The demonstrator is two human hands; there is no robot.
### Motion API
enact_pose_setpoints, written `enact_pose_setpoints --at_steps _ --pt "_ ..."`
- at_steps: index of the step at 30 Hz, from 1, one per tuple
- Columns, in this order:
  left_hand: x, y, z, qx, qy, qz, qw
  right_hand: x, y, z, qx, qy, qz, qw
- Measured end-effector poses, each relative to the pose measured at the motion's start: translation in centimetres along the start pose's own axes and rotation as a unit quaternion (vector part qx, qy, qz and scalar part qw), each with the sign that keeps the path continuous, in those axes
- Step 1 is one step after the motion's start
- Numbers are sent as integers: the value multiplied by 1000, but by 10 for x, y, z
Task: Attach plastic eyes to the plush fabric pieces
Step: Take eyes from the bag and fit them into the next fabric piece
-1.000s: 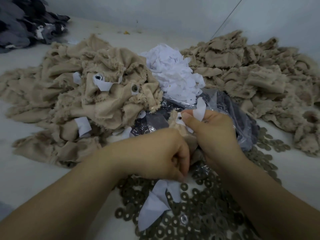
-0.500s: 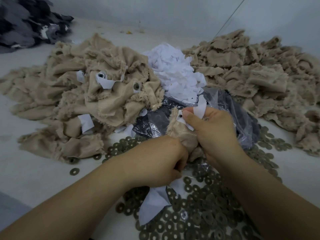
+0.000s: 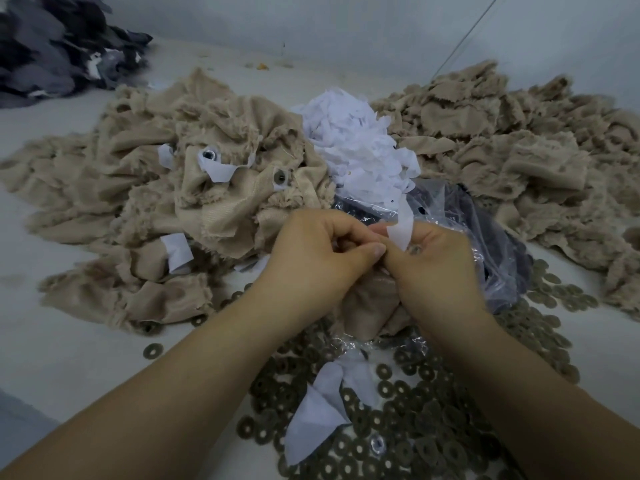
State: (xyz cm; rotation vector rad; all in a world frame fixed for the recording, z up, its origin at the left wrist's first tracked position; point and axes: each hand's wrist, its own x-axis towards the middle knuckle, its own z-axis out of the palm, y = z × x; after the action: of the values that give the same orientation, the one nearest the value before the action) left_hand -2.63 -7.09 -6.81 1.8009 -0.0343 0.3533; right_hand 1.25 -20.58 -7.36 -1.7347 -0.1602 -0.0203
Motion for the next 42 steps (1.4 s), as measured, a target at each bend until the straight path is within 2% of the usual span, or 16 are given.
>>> enact_pose_setpoints --at_steps 3,8,13,18,23,27,30,35,42 --pt "-1 -10 5 -38 48 -8 998 0 0 0 -15 3 -3 1000" --pt "-2 -21 8 -85 84 -13 993 0 3 2 -15 6 -3 1000" --pt "-4 -24 9 -82 91 8 992 0 5 3 -19 15 1 1000" --pt "-2 -28 8 -112 101 -14 989 0 6 4 -25 18 -1 1000" --pt "-4 -28 8 -66 118 44 990 -1 6 6 20 2 14 1000" --pt "-5 -25 8 63 128 145 979 -1 6 6 71 -26 41 996" --pt "-4 -27 6 76 118 145 979 -1 7 6 103 -30 58 993" --pt "-5 -32 6 156 124 219 955 -1 8 5 102 -38 41 993" --pt "-4 -35 6 147 117 219 957 0 9 5 114 -49 37 992"
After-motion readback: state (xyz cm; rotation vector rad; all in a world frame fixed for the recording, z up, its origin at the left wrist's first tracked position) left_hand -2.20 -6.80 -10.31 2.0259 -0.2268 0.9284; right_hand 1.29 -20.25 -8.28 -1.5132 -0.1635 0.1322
